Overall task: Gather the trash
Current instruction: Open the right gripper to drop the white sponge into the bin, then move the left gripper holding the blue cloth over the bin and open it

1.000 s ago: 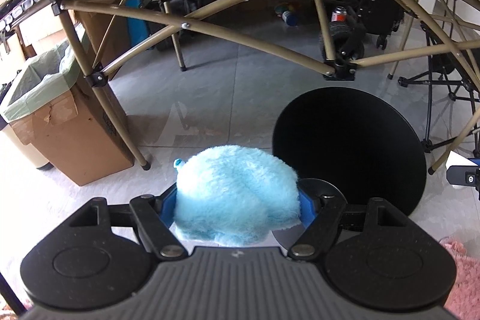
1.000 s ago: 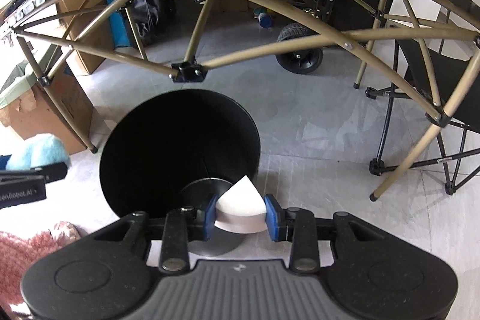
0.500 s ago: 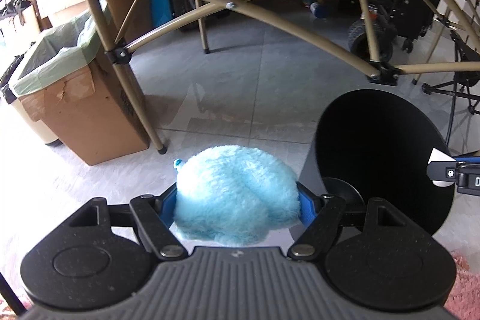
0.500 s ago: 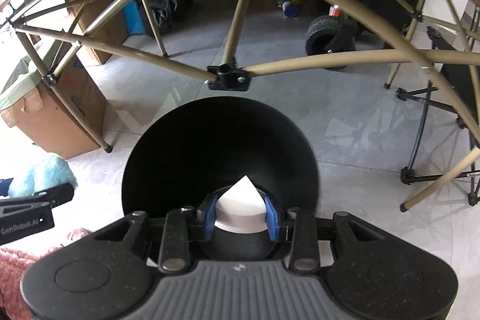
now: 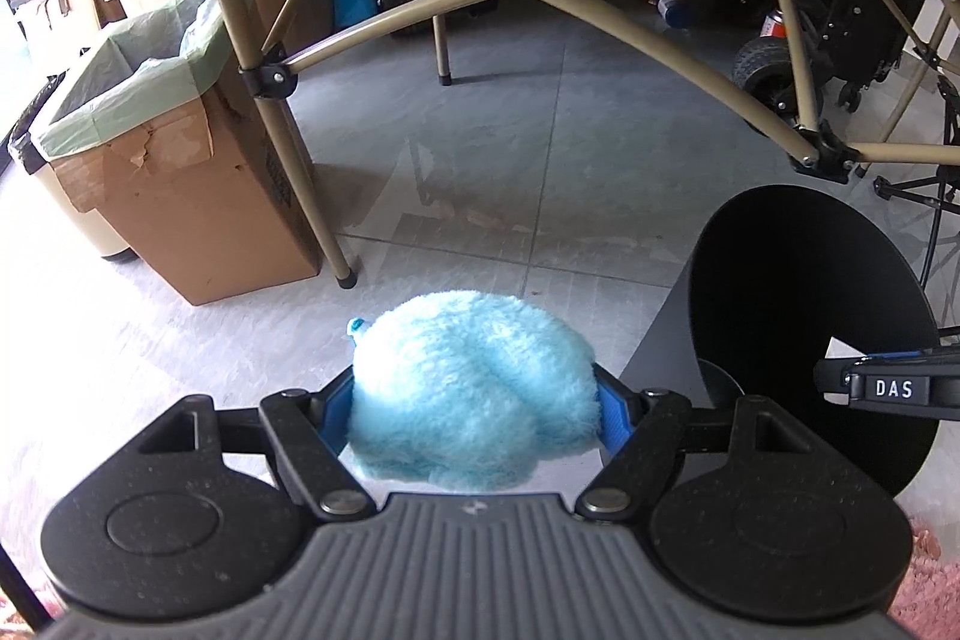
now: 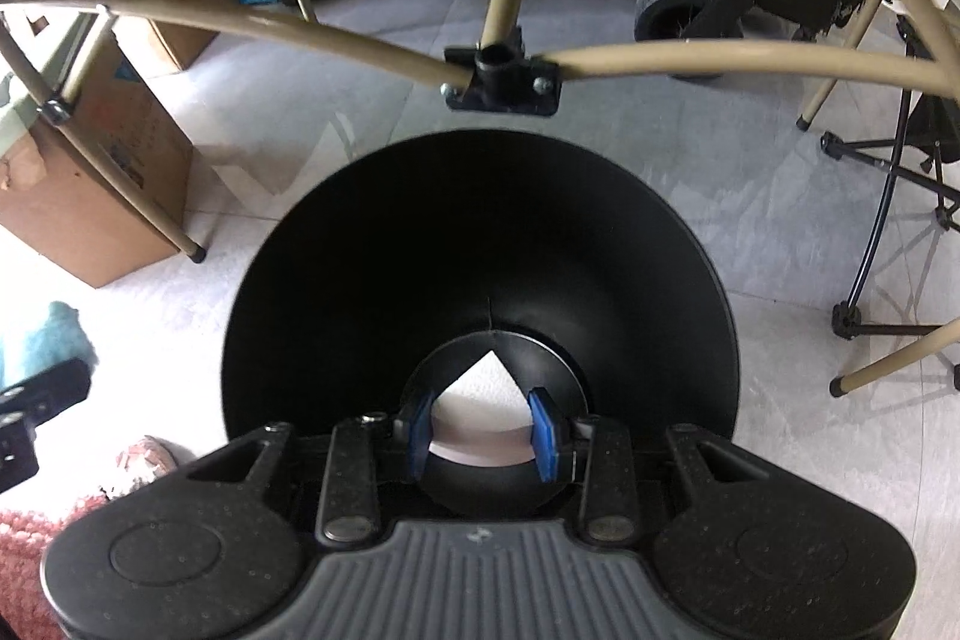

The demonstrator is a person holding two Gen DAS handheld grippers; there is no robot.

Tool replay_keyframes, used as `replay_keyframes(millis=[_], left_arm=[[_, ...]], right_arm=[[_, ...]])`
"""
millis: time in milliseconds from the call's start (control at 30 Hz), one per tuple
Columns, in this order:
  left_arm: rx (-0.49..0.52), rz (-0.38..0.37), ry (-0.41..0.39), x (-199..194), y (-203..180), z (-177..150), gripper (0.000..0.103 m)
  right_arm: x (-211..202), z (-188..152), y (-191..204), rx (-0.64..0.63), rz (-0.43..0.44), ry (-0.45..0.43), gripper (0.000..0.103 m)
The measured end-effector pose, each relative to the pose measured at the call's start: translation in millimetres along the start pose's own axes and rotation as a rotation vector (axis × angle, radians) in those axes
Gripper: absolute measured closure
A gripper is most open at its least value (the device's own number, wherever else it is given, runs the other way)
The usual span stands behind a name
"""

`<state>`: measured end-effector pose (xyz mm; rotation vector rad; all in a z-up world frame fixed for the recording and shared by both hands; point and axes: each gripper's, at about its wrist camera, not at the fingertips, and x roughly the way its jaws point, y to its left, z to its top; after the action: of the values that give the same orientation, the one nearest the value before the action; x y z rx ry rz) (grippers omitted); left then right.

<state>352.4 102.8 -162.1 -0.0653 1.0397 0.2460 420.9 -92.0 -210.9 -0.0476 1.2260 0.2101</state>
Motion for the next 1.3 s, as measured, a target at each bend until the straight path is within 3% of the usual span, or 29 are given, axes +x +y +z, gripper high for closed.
replay_keyframes(millis=[233, 367, 433, 467, 533, 800, 1300], left_arm=[[-0.008, 0.005, 0.016, 3, 2, -1, 0.028], [-0.009, 0.003, 0.015, 3, 2, 0, 0.028], [-0.009, 0.003, 0.014, 3, 2, 0, 0.028], [-0.009, 0.002, 0.013, 2, 2, 0, 0.028], [-0.008, 0.003, 0.012, 2, 2, -1, 0.028], [-0.003, -0.001, 0.008, 0, 1, -1, 0.028], [0.01, -0.01, -0.01, -6, -3, 0, 0.028]], right_arm=[[11, 4, 5, -0.002, 0.0, 0.031, 0.069], [10, 3, 7, 0.001, 0.005, 0.036, 0.061], [12, 4, 6, 0.014, 0.008, 0.054, 0.037], [14, 4, 5, 0.021, 0.007, 0.064, 0.012], [14, 3, 4, 0.029, 0.002, 0.068, 0.0], [14, 2, 2, 0.066, 0.011, 0.097, 0.0], [3, 2, 2, 0.057, 0.019, 0.074, 0.0]])
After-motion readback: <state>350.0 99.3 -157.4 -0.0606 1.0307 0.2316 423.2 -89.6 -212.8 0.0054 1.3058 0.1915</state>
